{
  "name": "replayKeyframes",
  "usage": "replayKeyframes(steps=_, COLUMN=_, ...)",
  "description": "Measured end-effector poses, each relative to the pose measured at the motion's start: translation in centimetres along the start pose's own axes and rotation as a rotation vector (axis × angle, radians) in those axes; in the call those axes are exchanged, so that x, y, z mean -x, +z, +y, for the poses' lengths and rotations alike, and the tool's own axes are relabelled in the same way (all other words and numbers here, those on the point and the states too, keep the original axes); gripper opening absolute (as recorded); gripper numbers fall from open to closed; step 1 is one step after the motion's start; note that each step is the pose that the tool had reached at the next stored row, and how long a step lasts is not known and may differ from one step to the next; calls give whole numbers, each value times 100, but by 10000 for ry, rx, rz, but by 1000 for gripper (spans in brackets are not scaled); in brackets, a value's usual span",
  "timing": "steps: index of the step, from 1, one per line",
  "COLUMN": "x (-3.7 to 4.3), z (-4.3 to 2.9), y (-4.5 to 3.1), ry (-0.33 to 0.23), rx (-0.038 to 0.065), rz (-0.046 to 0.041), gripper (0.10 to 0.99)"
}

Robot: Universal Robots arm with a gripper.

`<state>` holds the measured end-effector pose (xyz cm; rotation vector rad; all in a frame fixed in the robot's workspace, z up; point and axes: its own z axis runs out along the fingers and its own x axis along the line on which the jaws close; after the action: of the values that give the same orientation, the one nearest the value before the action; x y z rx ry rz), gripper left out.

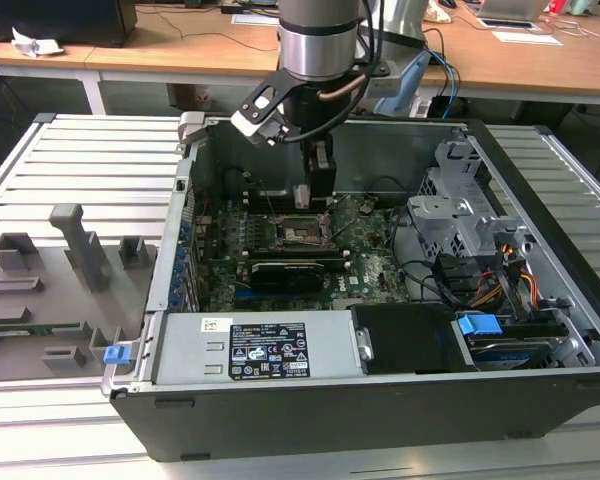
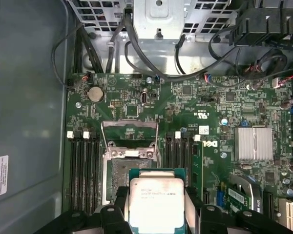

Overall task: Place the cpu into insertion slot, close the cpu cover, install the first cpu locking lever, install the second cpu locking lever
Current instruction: 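Place the cpu into insertion slot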

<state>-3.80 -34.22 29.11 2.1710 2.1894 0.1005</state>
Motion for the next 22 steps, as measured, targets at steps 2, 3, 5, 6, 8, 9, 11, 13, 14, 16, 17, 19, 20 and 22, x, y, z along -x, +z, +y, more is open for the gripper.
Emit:
replayKeyframes(steps=2, x=-47, z=-7, y=33, ry=-76, rx=0, rz=7, gripper=537)
replayKeyframes(steps=3, x=-78, z=-9, y=63, ry=-98, rx=0, rz=9, gripper=537)
replayKeyframes(steps=5, x=-105, z=-14, y=123, ry=-99, rx=1, rz=12, gripper=537)
replayKeyframes(steps=6, x=-107, z=-16, y=143, ry=-100, rx=0, rz=10, gripper=537)
replayKeyframes(steps=8, x=-111, z=-24, y=183, ry=-118, rx=0, rz=5, gripper=537)
replayKeyframes(steps=9, x=-113, z=-30, y=201, ry=-149, rx=1, rz=9, gripper=537)
replayKeyframes(steps=11, x=-122, z=-41, y=252, ry=-286, rx=-1, rz=21, gripper=537)
replayKeyframes(steps=13, x=-134, z=-44, y=291, ry=-327, rx=-1, rz=24, gripper=537)
replayKeyframes(steps=14, x=-138, z=-46, y=310, ry=-327, rx=-1, rz=24, gripper=537)
replayKeyframes(steps=16, x=-144, z=-50, y=364, ry=-328, rx=-1, rz=25, gripper=537)
replayKeyframes(steps=17, x=-144, z=-53, y=381, ry=-326, rx=0, rz=25, gripper=537)
replayKeyframes(steps=19, x=-145, z=-58, y=423, ry=-327, rx=0, rz=24, gripper=537)
replayKeyframes(steps=20, x=-145, z=-62, y=454, ry=-326, rx=-1, rz=24, gripper=537)
replayKeyframes(steps=22, x=-145, z=-67, y=481, ry=-325, rx=-1, rz=24, gripper=537)
